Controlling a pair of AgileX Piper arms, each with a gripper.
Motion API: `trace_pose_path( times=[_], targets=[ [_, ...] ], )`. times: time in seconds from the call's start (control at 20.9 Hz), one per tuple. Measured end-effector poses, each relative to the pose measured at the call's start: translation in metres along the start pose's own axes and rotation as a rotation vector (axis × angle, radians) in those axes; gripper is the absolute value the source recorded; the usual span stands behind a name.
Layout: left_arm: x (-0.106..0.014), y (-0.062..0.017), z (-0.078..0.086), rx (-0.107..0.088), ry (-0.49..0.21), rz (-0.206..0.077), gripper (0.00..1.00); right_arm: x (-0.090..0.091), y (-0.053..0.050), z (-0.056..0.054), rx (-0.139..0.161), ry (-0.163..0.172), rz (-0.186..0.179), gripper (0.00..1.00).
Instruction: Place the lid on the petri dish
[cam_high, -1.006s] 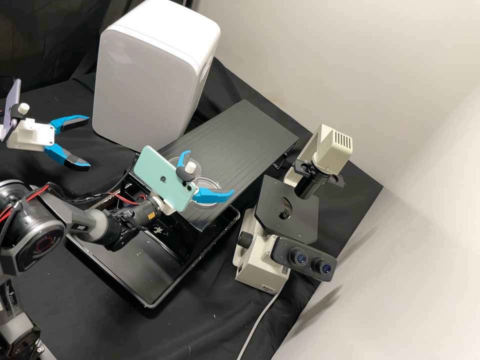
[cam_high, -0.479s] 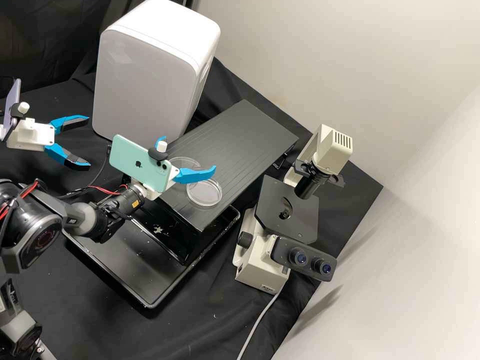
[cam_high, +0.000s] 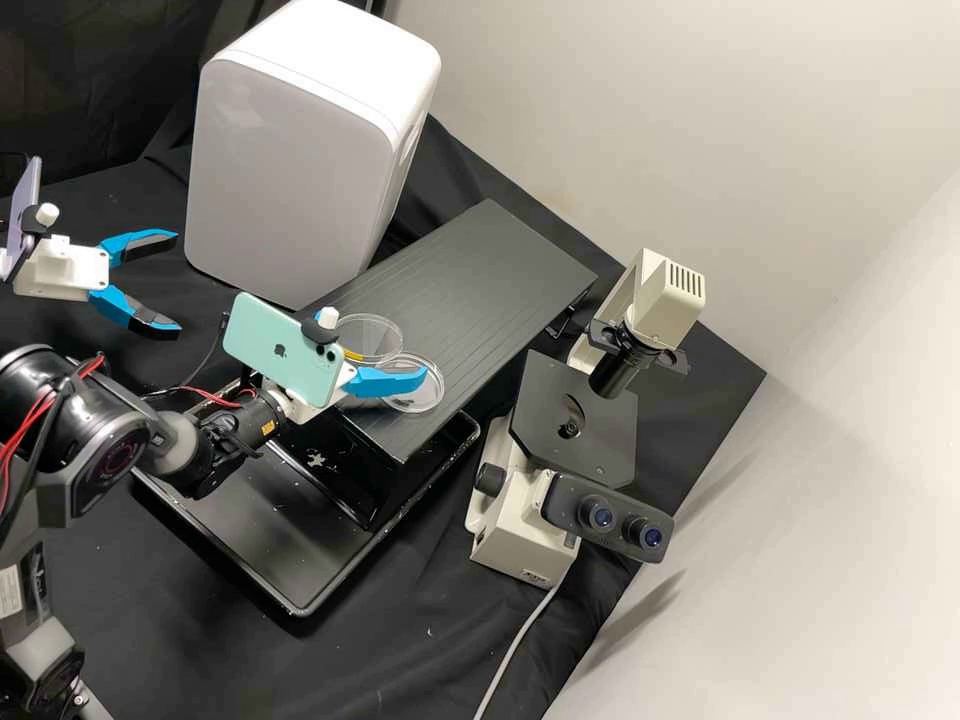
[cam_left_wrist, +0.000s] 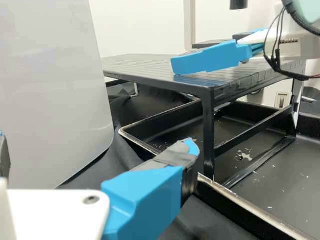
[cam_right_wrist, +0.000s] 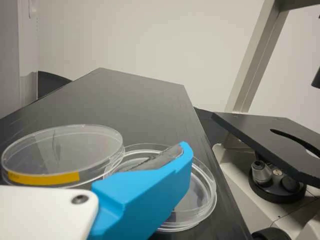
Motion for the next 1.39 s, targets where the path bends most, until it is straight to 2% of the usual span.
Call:
trace_pose_path(
  times=[0.24,0.62,0.86,0.91,1.39],
  targets=[
    [0.000,0.0001,0.000,0.000,0.001,0.000,1.00,0.002,-0.003,0.002,-0.010,0.000,0.001,1.00],
    [0.000,0.0003,-0.002,-0.009,0.006,0.001,1.00,0.010,-0.005,-0.002,-0.034,0.004,0.010,1.00],
    [0.000,0.0003,-0.002,-0.008,0.007,0.001,1.00,0.018,-0.004,-0.004,-0.034,0.011,0.020,1.00],
    [0.000,0.0003,-0.002,-0.008,0.007,0.001,1.00,0.018,-0.005,-0.004,-0.034,0.009,0.017,0.00],
    [-0.001,0.0006,-0.004,-0.009,0.015,0.003,1.00,0.018,-0.005,-0.005,-0.034,0.014,0.015,0.00]
  ],
)
